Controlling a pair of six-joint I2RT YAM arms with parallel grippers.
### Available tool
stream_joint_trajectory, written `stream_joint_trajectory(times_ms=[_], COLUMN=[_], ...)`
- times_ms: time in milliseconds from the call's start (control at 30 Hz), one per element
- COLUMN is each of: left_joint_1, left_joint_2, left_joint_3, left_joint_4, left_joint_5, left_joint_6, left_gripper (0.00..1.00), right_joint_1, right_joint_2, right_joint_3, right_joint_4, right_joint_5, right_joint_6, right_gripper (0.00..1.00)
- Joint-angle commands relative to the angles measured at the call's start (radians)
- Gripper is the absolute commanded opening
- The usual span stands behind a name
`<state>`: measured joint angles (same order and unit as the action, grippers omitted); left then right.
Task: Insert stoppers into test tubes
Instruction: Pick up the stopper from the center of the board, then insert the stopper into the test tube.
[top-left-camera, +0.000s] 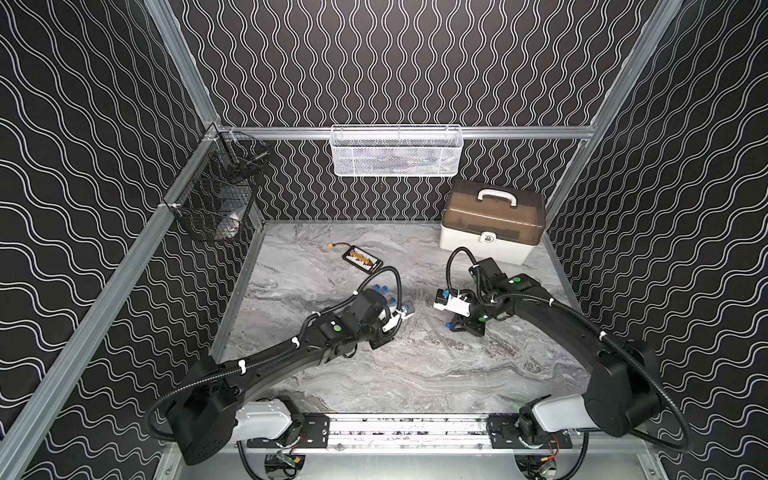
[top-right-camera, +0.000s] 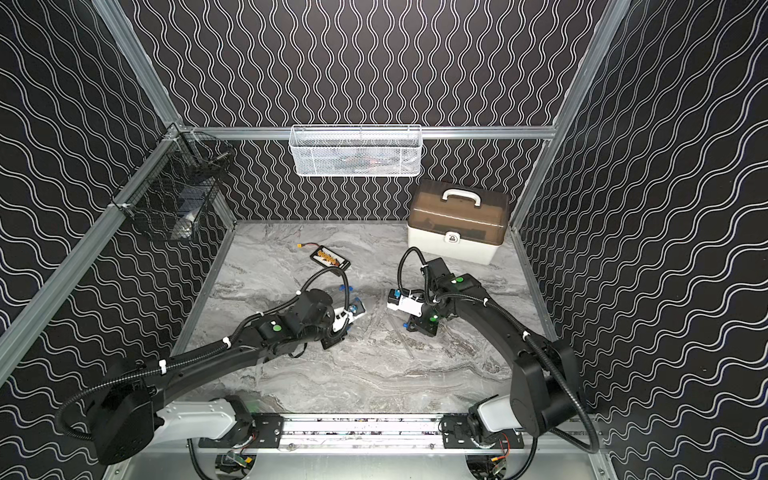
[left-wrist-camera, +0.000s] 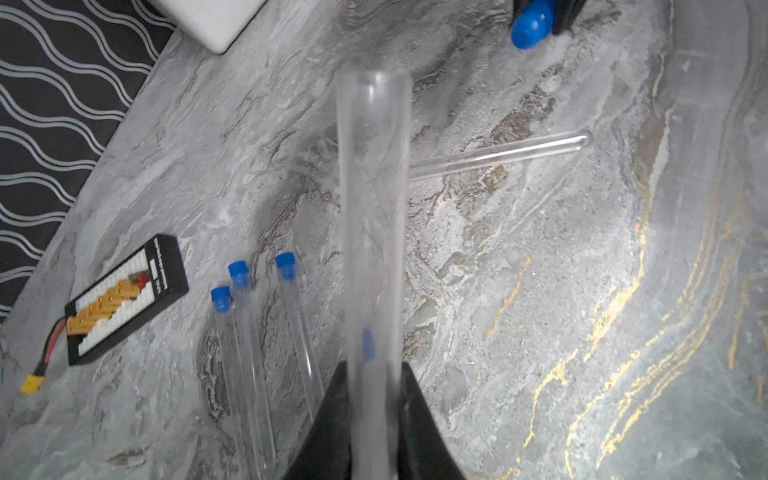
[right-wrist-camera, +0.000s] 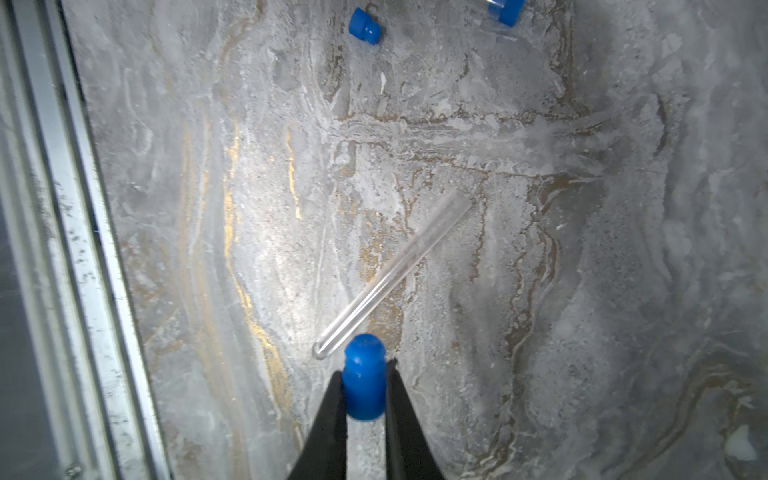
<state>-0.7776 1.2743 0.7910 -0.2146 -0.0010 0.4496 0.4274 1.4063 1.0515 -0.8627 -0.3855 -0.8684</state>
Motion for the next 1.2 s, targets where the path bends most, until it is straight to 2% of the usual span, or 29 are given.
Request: stream_joint_trajectory(times_ms=[0,233,500,1167], left_joint_1=[-0.039,-0.116,-0.141,-0.144], left_joint_2=[0.015,0.000,0.027,0.042], left_joint_3=[0.013,-0.025,-0.015,-0.006], left_joint_4=[-0.007,0.065,0.061,0.075], left_joint_5=[-0.035,-0.024,-0.063,-0.079], left_joint_6=[0.101,0.227,0.325,0.328], left_gripper=[0.08,0.08,0.06,0.06], right_joint_1=[0.019,0.078,0.103,0.140], right_joint_2=[-0.033,-0.075,-0.076,-0.040], right_joint_3=[0.008,0.029,0.055,0.071], right_joint_4=[-0.091,-0.122,-0.140,-0.134], right_joint_5=[-0.046,-0.103,-0.147,-0.156], right_joint_6=[0.056,0.091,0.112,0.124], right_gripper=[0.14,0.15,0.15,0.14])
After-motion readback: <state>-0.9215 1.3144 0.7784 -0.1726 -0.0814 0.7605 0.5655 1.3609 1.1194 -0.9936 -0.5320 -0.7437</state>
